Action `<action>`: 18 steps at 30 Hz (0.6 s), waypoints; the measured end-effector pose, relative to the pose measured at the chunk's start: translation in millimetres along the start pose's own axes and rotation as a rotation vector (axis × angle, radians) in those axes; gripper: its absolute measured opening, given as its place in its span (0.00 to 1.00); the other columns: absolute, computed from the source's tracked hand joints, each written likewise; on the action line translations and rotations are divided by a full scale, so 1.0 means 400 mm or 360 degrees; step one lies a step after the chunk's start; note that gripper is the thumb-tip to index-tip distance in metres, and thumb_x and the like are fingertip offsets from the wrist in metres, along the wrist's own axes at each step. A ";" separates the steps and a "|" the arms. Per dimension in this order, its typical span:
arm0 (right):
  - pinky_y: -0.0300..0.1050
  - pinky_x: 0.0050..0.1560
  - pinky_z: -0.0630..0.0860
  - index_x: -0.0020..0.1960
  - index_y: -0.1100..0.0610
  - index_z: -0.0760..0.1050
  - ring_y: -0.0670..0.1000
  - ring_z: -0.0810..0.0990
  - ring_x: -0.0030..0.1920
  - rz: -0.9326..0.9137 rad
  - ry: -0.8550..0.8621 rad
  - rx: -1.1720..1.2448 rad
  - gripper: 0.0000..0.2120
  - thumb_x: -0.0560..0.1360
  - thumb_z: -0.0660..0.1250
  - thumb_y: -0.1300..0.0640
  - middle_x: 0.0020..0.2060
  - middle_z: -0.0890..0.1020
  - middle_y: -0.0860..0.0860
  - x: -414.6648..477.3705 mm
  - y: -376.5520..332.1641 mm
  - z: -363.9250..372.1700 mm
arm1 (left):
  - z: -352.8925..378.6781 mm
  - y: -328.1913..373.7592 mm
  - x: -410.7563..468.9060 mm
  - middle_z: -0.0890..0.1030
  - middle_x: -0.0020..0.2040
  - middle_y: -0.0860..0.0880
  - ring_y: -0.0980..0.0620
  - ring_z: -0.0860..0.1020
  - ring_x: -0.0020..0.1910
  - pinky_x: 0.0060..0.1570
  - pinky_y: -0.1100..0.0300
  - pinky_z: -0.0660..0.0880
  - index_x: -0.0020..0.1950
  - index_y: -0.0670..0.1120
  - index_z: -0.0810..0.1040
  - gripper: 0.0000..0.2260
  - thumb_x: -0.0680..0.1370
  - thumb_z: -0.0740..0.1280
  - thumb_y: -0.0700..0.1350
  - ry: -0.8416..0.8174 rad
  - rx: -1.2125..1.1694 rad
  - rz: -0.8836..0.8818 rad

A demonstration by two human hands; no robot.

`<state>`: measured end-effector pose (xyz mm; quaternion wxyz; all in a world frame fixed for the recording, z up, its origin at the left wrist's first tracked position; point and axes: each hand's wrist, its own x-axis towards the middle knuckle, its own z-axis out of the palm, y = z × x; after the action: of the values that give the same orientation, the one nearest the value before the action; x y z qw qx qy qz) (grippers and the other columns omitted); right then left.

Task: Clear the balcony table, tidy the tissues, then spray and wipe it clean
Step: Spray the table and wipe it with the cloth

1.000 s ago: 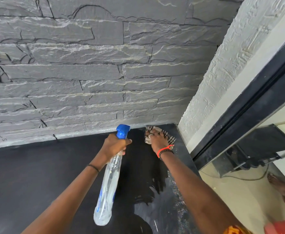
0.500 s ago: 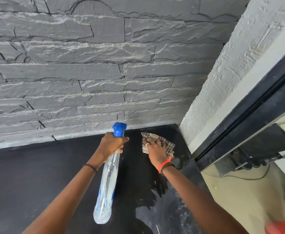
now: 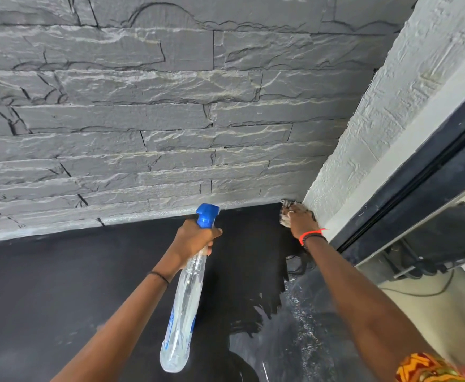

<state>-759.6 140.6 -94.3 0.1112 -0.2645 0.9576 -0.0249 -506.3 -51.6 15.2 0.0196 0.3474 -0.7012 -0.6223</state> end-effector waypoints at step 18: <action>0.39 0.70 0.48 0.76 0.55 0.56 0.52 0.56 0.75 -0.0397 -0.0186 -0.0219 0.32 0.75 0.57 0.70 0.76 0.57 0.53 -0.130 0.061 -0.015 | 0.245 -0.024 -0.148 0.74 0.28 0.48 0.54 0.72 0.19 0.25 0.66 0.72 0.36 0.42 0.71 0.10 0.73 0.70 0.42 -0.0205 0.0219 -0.0158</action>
<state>-729.8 188.2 -80.6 0.1444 -0.3894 0.9087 0.0426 -501.9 63.0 8.7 -0.0803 0.3416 -0.7240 -0.5939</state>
